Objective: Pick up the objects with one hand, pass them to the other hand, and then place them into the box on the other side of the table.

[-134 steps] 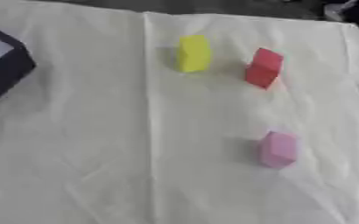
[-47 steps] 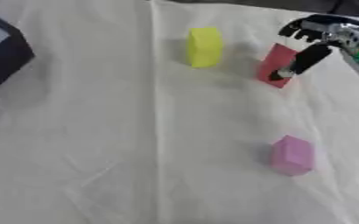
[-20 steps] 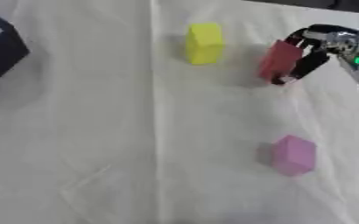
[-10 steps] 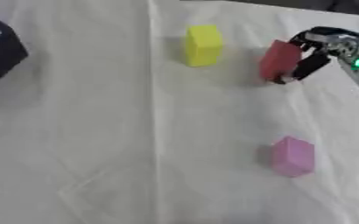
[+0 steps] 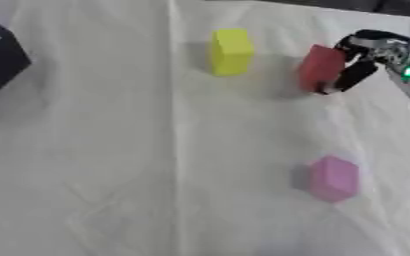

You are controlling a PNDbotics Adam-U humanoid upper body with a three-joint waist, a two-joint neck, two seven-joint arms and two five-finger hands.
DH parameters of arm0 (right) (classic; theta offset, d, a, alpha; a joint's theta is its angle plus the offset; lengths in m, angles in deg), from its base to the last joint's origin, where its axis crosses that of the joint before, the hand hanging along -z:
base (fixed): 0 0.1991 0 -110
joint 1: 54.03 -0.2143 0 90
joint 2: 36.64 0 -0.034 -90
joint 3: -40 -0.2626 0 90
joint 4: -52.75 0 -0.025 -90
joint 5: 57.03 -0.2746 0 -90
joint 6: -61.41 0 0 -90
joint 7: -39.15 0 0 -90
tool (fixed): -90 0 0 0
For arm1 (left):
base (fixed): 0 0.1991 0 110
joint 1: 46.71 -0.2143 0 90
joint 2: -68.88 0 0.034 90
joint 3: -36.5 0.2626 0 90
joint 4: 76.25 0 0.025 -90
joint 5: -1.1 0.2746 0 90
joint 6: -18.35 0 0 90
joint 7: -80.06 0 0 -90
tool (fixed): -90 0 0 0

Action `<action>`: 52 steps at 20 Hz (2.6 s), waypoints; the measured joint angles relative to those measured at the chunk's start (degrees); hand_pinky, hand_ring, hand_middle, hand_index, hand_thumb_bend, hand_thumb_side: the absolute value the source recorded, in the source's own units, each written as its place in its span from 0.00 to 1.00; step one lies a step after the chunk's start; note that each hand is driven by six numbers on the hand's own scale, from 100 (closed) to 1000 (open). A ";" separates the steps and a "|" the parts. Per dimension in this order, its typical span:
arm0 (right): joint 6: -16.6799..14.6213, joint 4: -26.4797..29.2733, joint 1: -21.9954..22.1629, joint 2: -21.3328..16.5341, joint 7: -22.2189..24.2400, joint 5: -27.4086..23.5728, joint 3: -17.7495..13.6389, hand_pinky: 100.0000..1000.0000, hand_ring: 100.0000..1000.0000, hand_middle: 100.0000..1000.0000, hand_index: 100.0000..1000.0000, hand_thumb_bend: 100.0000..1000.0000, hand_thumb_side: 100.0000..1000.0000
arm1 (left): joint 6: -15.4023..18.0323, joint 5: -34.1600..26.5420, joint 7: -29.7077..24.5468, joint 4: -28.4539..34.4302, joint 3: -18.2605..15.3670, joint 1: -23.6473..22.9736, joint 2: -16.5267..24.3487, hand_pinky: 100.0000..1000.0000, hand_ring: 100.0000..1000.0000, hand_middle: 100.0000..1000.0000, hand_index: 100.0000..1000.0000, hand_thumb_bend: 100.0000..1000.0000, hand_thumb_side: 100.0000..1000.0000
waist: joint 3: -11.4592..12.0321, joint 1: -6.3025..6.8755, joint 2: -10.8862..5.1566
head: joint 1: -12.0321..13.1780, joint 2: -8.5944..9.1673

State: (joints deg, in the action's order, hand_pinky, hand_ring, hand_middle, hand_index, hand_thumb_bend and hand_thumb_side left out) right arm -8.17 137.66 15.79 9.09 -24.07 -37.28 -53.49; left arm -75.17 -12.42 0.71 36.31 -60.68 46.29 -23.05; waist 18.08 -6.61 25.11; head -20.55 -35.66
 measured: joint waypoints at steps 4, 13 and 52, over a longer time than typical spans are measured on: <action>-0.28 1.29 0.07 0.00 -0.91 -1.42 0.18 0.84 0.77 0.45 0.54 0.43 0.12 | -0.02 0.00 -0.04 -0.01 0.01 -0.03 -0.01 0.86 0.69 0.81 0.73 0.79 0.33 | -0.05 0.17 -0.01 | 0.01 0.00; 0.28 2.24 0.31 0.00 -1.73 -3.18 0.36 0.82 0.75 0.41 0.47 0.42 0.13 | -0.02 0.00 -0.11 -0.38 0.01 -0.48 -0.02 0.86 0.70 0.81 0.73 0.79 0.33 | -0.76 0.20 -0.36 | 0.25 -0.08; 3.46 28.64 11.47 14.41 -36.81 -23.07 8.21 0.67 0.60 0.28 0.38 0.40 0.00 | 5.41 5.94 -2.79 0.92 3.42 0.94 12.70 0.85 0.71 0.81 0.77 0.81 0.30 | -5.87 2.85 -9.01 | 5.07 -4.66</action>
State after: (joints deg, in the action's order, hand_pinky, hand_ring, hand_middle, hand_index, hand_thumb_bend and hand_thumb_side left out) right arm -4.71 166.29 27.26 23.50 -60.88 -60.35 -45.27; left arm -69.76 -6.47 -2.08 37.23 -57.25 47.23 -10.35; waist 12.21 -3.76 16.10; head -15.47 -40.32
